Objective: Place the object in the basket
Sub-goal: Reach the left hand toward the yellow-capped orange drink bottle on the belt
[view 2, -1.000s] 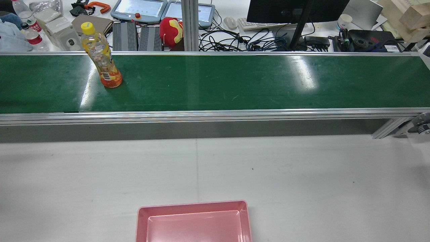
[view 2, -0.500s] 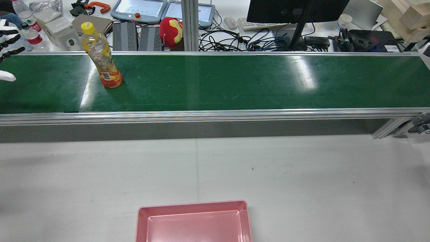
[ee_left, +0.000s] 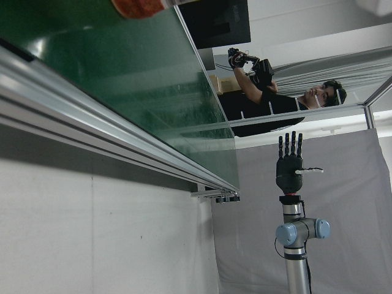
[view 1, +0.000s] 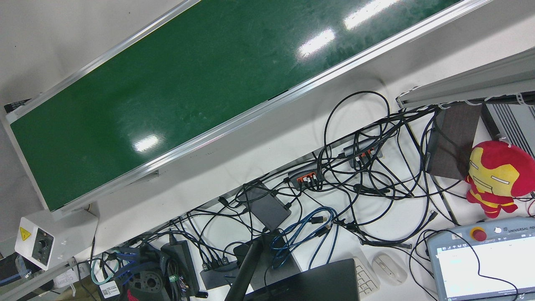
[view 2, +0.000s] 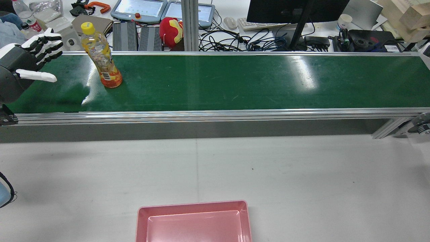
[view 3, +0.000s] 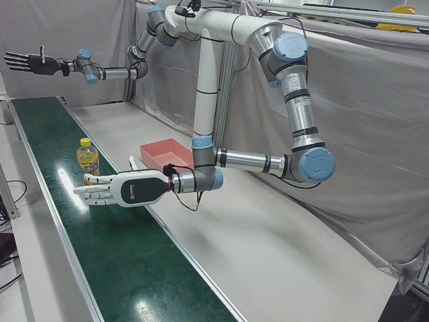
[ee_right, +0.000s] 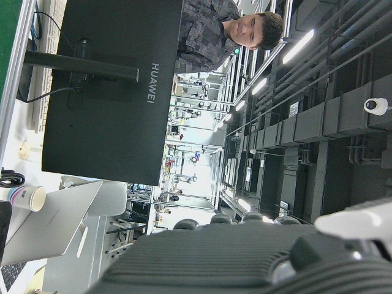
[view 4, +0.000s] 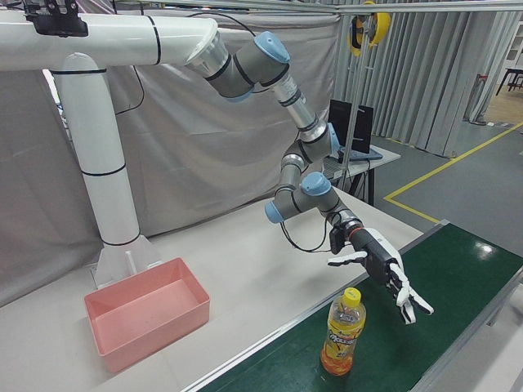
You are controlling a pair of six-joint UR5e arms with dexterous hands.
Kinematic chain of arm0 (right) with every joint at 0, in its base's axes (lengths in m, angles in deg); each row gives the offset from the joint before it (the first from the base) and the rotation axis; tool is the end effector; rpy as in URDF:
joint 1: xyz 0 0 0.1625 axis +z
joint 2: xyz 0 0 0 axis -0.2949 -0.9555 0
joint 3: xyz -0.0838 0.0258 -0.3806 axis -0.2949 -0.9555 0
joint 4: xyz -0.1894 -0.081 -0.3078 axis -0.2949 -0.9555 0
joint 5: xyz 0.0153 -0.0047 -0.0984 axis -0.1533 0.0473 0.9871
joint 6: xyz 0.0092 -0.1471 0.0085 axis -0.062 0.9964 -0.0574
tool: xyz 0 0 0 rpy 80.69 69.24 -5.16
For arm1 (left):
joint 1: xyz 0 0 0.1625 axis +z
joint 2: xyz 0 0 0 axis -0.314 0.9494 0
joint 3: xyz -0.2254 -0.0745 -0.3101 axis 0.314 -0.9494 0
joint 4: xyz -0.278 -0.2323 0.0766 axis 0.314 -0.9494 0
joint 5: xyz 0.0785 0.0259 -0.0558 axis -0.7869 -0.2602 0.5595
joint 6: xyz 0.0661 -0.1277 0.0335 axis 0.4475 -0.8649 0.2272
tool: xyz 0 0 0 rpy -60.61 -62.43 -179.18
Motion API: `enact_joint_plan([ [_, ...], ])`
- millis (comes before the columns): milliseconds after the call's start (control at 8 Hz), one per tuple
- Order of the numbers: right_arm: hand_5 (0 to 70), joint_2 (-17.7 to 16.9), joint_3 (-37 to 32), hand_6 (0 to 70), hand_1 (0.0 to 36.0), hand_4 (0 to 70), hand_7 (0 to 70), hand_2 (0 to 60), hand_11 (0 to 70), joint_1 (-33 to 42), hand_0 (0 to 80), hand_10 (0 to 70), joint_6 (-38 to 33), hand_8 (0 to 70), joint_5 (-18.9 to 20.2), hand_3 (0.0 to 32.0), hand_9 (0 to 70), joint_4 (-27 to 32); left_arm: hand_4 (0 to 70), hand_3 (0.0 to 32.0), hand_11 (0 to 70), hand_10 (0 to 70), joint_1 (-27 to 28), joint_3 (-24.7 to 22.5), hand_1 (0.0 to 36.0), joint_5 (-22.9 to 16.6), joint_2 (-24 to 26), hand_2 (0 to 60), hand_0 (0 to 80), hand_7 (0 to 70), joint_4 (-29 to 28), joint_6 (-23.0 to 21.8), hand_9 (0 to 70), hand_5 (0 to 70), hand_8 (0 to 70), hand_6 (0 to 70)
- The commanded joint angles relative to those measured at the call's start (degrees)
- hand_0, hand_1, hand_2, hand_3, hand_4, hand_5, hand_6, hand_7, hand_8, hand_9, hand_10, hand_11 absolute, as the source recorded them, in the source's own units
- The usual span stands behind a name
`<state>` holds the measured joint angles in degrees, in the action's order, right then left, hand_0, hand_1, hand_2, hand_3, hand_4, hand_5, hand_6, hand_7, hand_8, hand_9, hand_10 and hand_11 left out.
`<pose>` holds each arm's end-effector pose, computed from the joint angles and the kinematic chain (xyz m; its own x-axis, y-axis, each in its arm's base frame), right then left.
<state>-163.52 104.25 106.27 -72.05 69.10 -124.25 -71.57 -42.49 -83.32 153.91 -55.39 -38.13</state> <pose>0.1250 -0.5276 0.6146 -0.9944 0.0059 0.1053 -0.1042 0.1006 -0.9895 0.1688 -0.5438 0.4357 -0.9542 -0.1587 -0.2536 0.1989 0.2969 -0.9340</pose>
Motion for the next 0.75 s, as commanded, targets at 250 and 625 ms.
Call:
enact_joint_plan([
  [250,0.0,0.0,0.0,0.0,0.0,0.0,0.0,0.0,0.0,0.0,0.0,0.0,0.0,0.0,0.0,0.0,0.0,0.0,8.8,0.0,14.1,8.5,1.7,5.7,13.9,0.1,9.2,0.0,55.5,2.1,2.3,0.4,11.9,30.2,9.7,0.0],
  [625,0.0,0.0,0.1,0.0,0.0,0.0,0.0,0.0,0.0,0.0,0.0,0.0,0.0,0.0,0.0,0.0,0.0,0.0,9.3,0.0,14.0,8.4,2.8,7.1,13.9,0.1,11.7,0.0,55.5,2.1,3.1,0.4,11.8,30.8,9.7,0.0],
])
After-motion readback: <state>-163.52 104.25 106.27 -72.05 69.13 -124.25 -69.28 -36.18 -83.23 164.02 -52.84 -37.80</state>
